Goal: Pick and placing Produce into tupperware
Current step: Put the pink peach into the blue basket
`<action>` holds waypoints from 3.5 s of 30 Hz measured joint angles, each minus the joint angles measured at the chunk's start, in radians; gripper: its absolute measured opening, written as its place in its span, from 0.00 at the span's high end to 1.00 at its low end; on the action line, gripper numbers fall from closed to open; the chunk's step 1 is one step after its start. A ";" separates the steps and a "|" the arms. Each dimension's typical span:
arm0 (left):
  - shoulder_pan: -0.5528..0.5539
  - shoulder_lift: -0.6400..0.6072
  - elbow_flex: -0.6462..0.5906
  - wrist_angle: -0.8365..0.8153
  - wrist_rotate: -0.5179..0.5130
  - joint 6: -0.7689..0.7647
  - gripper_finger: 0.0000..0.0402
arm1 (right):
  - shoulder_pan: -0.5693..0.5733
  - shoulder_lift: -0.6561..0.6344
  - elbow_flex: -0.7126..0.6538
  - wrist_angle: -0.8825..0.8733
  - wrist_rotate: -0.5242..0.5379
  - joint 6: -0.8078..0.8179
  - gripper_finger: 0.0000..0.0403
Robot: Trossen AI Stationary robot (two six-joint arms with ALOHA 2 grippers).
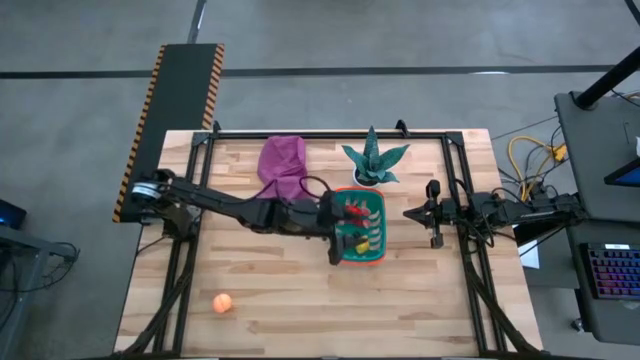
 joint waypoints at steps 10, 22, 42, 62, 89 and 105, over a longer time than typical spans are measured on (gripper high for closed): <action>-0.118 -0.149 0.139 -0.645 0.001 -0.231 0.15 | 0.000 0.000 0.000 -0.001 0.000 0.000 0.98; -0.454 -0.056 0.441 -1.473 -0.196 -0.990 0.15 | 0.000 0.000 0.000 0.000 0.000 -0.003 0.98; -0.615 0.284 0.465 -1.777 0.432 -1.356 0.15 | 0.000 0.002 0.000 0.001 0.000 -0.018 0.98; -0.640 0.341 0.321 -1.708 0.408 -1.227 0.15 | 0.000 0.004 0.000 0.001 0.000 -0.007 0.98; -0.640 0.336 0.053 -1.514 0.446 -1.148 0.15 | 0.000 0.005 0.000 0.001 0.000 0.002 0.98; -0.642 0.339 0.030 -1.496 0.413 -1.130 0.38 | 0.000 0.004 0.000 0.001 0.000 0.002 0.98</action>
